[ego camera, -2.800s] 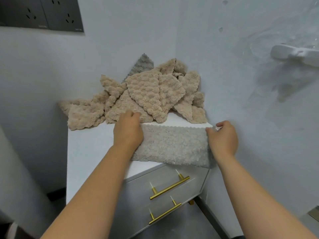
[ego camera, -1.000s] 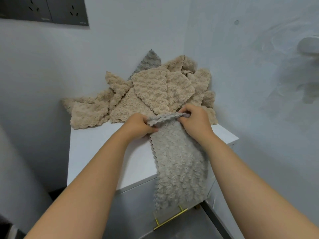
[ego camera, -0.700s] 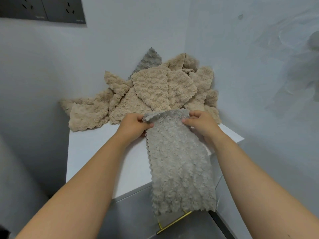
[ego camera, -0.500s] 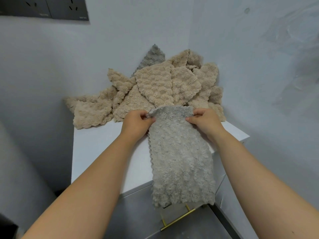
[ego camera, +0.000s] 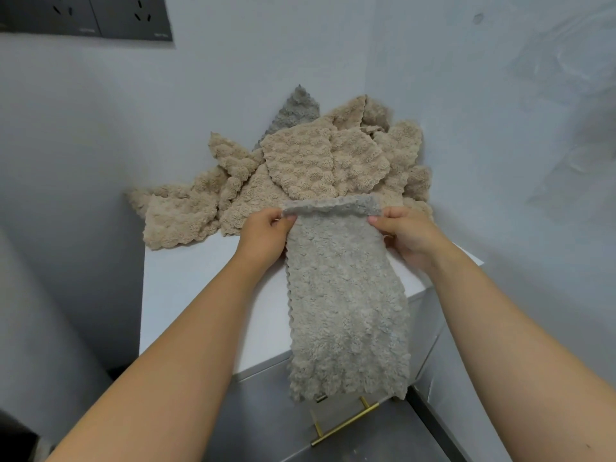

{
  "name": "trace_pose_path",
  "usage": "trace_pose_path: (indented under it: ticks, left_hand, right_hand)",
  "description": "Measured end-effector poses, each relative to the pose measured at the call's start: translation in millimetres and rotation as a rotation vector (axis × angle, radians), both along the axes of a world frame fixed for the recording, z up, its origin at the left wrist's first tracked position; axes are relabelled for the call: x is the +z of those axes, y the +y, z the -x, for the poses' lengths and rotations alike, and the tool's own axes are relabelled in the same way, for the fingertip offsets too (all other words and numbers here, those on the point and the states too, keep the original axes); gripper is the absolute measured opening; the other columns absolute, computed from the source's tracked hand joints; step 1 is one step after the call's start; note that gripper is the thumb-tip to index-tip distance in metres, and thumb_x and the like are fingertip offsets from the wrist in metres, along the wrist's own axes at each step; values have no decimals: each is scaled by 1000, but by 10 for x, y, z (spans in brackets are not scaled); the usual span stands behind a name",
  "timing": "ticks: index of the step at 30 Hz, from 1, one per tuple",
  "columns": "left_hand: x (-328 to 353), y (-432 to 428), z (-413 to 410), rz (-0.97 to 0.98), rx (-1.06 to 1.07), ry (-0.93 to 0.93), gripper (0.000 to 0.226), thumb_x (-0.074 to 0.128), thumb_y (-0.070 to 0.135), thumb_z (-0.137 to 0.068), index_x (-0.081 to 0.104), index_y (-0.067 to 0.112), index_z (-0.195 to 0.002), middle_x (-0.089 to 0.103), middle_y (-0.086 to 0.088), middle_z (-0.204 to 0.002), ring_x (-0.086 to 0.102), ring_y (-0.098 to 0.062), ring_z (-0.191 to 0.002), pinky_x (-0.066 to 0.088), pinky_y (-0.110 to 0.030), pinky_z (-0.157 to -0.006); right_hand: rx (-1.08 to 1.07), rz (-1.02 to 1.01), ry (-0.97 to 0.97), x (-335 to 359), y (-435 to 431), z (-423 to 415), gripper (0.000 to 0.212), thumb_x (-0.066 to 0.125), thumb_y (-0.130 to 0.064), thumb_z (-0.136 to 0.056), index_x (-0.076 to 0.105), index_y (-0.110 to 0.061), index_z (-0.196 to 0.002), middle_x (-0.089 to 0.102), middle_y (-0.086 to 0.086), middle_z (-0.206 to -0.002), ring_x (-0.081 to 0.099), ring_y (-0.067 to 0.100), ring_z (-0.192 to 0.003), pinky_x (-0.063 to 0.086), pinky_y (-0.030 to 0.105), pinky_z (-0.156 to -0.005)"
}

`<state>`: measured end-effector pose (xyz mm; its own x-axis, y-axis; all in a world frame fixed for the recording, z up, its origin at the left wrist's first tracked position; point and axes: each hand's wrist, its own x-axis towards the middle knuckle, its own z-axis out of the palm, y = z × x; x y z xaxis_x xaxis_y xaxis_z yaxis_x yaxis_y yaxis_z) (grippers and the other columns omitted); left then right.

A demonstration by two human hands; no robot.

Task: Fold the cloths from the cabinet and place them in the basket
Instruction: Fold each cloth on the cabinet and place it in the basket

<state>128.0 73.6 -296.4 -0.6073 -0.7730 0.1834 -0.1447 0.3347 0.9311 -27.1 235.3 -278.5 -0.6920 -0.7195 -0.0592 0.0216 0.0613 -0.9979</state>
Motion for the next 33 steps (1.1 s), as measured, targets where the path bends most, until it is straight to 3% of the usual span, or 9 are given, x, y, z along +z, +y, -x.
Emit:
trace_pose_path:
  ticks: [6, 11, 14, 18, 20, 22, 25, 30, 33]
  left_hand:
    - [17, 37, -4, -2, -37, -17, 31, 57, 27, -94, 50, 16, -67, 54, -5, -63, 49, -20, -58, 37, -29, -61]
    - [1, 27, -14, -52, -65, 16, 18, 67, 22, -87, 57, 14, -75, 51, -13, -68, 46, -19, -62, 35, -30, -65]
    - [2, 25, -18, -78, -56, 47, 11, 69, 15, -86, 61, 7, -86, 55, -11, -70, 49, -19, -63, 40, -30, -67]
    - [39, 57, -27, -79, -88, 57, 13, 72, 17, -83, 60, 16, -87, 53, -1, -73, 49, -12, -65, 41, -24, -66]
    - [43, 69, -26, -84, -77, 55, 20, 74, 20, -82, 59, 17, -95, 51, 1, -75, 49, -10, -67, 41, -20, -65]
    - [52, 72, -31, -117, -81, 82, 16, 73, 15, -83, 61, 14, -93, 55, 0, -74, 52, -10, -64, 43, -20, -64]
    - [77, 60, -58, -166, -138, 128, 9, 68, 2, -83, 65, 9, -88, 60, -5, -75, 57, -12, -64, 48, -23, -64]
    - [112, 34, -157, -126, -304, 111, 21, 63, -10, -80, 66, 11, -76, 66, -1, -71, 61, -10, -64, 51, -23, -68]
    - [85, -34, -209, -118, -402, 41, 20, 60, -9, -82, 67, 9, -76, 68, -8, -82, 63, -18, -79, 50, -35, -87]
  right_hand:
    - [-131, -104, 291, -87, -86, -54, 35, 65, -17, -89, 45, -19, -60, 47, -3, -53, 43, 12, -50, 33, 26, -53]
    - [-112, -48, 229, -106, -69, -28, 27, 65, -9, -88, 51, -16, -66, 52, -10, -45, 46, 3, -40, 36, 22, -47]
    - [-93, -14, 176, -104, -59, -37, 11, 64, 1, -87, 59, -8, -84, 58, -8, -50, 53, 0, -42, 42, 16, -44]
    - [-19, 59, 62, -94, -42, -35, 50, 64, 3, -85, 45, -5, -131, 68, 6, -78, 62, 10, -69, 49, 17, -65]
    - [-17, 89, 46, -72, -38, -59, 40, 64, -1, -86, 53, -5, -124, 66, 13, -91, 62, 17, -80, 52, 18, -69]
    - [-14, 119, 61, -57, -34, -76, 11, 62, 1, -87, 63, -9, -92, 64, 7, -77, 61, 17, -70, 53, 19, -59]
    - [30, 116, 105, -60, 10, -29, 20, 59, 7, -85, 60, -9, -75, 61, 4, -66, 57, 15, -61, 50, 20, -57]
    - [177, 66, 140, -47, 134, 54, 11, 54, 11, -84, 60, 4, -90, 66, 8, -82, 63, 13, -72, 51, 21, -69]
    - [219, 60, 114, -43, 214, 49, 32, 60, 4, -76, 57, 12, -106, 63, 18, -99, 62, 22, -91, 49, 30, -91]
